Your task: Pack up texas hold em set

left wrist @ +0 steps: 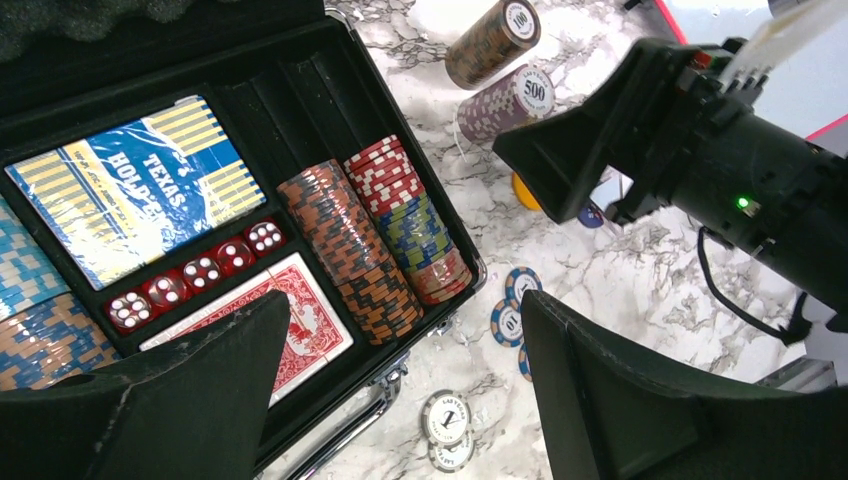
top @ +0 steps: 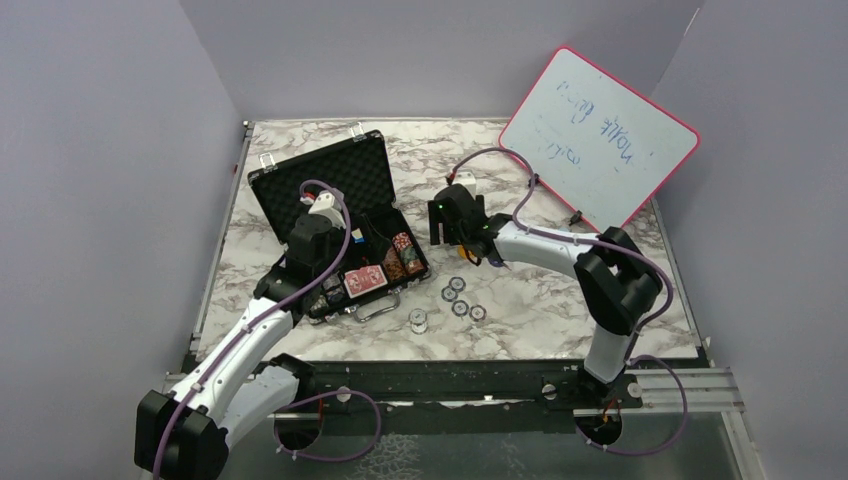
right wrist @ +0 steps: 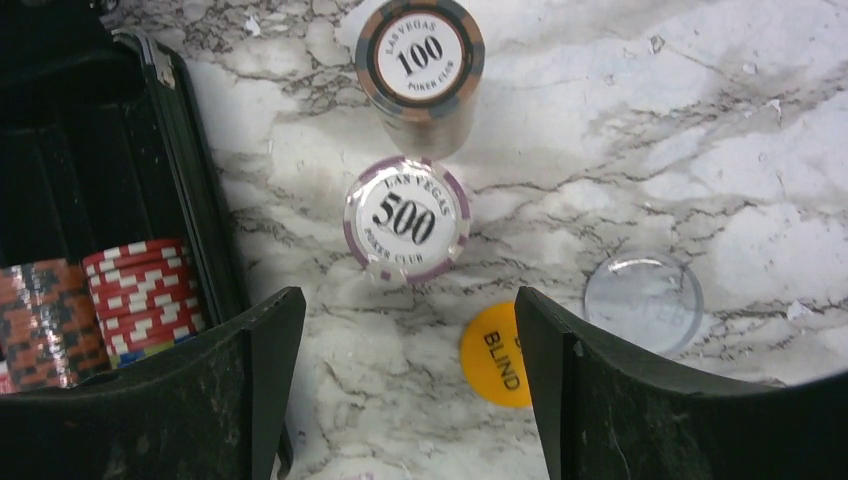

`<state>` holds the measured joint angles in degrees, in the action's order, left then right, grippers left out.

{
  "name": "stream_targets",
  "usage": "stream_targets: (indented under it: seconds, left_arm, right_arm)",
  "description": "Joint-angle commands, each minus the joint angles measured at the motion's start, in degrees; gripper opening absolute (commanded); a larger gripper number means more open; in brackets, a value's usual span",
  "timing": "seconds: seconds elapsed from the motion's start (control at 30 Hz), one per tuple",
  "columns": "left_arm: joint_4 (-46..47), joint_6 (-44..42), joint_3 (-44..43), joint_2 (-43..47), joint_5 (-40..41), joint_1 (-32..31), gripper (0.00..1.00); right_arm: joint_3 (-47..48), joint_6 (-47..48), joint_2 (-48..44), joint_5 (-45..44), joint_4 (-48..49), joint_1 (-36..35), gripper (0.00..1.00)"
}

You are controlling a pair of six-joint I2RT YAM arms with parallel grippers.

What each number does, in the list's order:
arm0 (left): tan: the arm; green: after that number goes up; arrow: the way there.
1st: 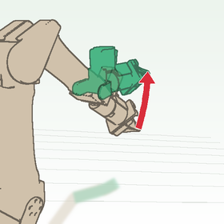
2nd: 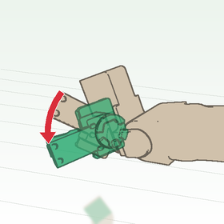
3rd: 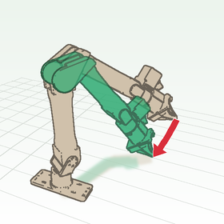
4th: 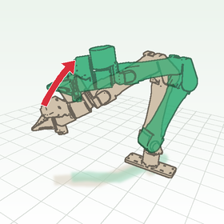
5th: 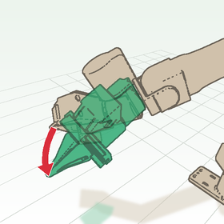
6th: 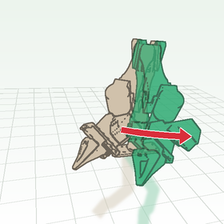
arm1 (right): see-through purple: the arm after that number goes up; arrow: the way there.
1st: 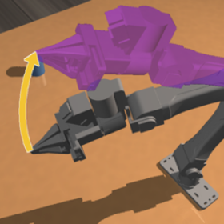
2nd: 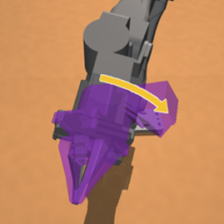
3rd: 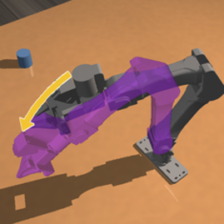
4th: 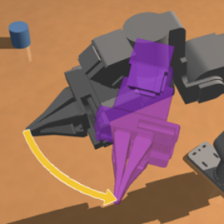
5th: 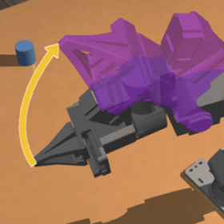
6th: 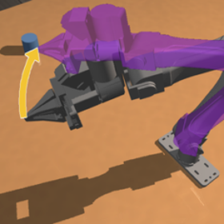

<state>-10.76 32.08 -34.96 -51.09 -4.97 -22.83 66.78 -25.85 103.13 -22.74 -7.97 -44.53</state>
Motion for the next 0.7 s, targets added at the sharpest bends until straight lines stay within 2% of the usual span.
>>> stream_targets:
  seconds: [0.0,0.2,0.4,0.6,0.67]
  left_arm:
    - [1.8,0.1,0.3,1.0,-1.5,0.4,0.88]
    - [1.9,-0.6,-0.6,-0.5,-0.2,0.4,0.88]
    - [2.8,-0.8,-0.5,-2.2,-0.2,0.4,0.88]
    - [2.4,-1.1,-0.9,-2.5,-0.2,0.4,0.88]
    - [2.1,-1.1,-1.0,-2.0,0.0,0.3,0.88]
  right_arm:
    - [4.0,1.7,5.0,-2.7,4.0,0.4,0.77]
    - [4.9,2.8,7.4,-1.7,5.6,0.4,0.62]
    - [4.4,3.8,7.3,-3.4,6.9,0.4,0.55]
    - [2.6,5.8,4.0,-2.5,8.1,0.4,0.34]
    - [1.7,6.3,1.8,-1.6,7.8,0.5,0.31]
